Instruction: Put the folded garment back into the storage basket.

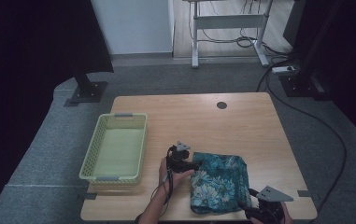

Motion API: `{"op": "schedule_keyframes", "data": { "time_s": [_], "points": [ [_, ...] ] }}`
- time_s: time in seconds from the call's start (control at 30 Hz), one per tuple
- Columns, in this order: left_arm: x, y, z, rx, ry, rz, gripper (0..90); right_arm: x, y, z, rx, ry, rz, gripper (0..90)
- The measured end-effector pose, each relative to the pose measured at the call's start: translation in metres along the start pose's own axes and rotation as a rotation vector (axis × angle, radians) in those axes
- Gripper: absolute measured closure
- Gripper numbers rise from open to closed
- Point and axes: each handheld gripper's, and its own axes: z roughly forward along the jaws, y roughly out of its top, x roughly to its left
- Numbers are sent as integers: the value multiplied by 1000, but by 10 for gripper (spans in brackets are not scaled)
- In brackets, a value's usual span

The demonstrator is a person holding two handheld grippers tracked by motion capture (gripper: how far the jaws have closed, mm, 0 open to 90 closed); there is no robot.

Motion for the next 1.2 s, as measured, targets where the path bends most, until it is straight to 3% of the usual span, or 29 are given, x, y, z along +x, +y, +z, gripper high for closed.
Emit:
{"op": "schedule_keyframes", "data": {
  "time_s": [0.3, 0.8, 1.13, 1.2],
  "points": [
    [-9, 5, 20, 27, 13, 37, 300, -1, 0, -1, -6, -3, 4, 344],
    [-13, 6, 32, 27, 33, 60, 300, 0, 0, -1, -3, -3, 1, 344],
    [-21, 2, 36, 7, 111, 159, 372, -1, -1, -1, 0, -7, 3, 344],
    [-21, 0, 36, -11, 114, 157, 407, -1, -1, -1, 1, -6, 2, 344]
  ]
}}
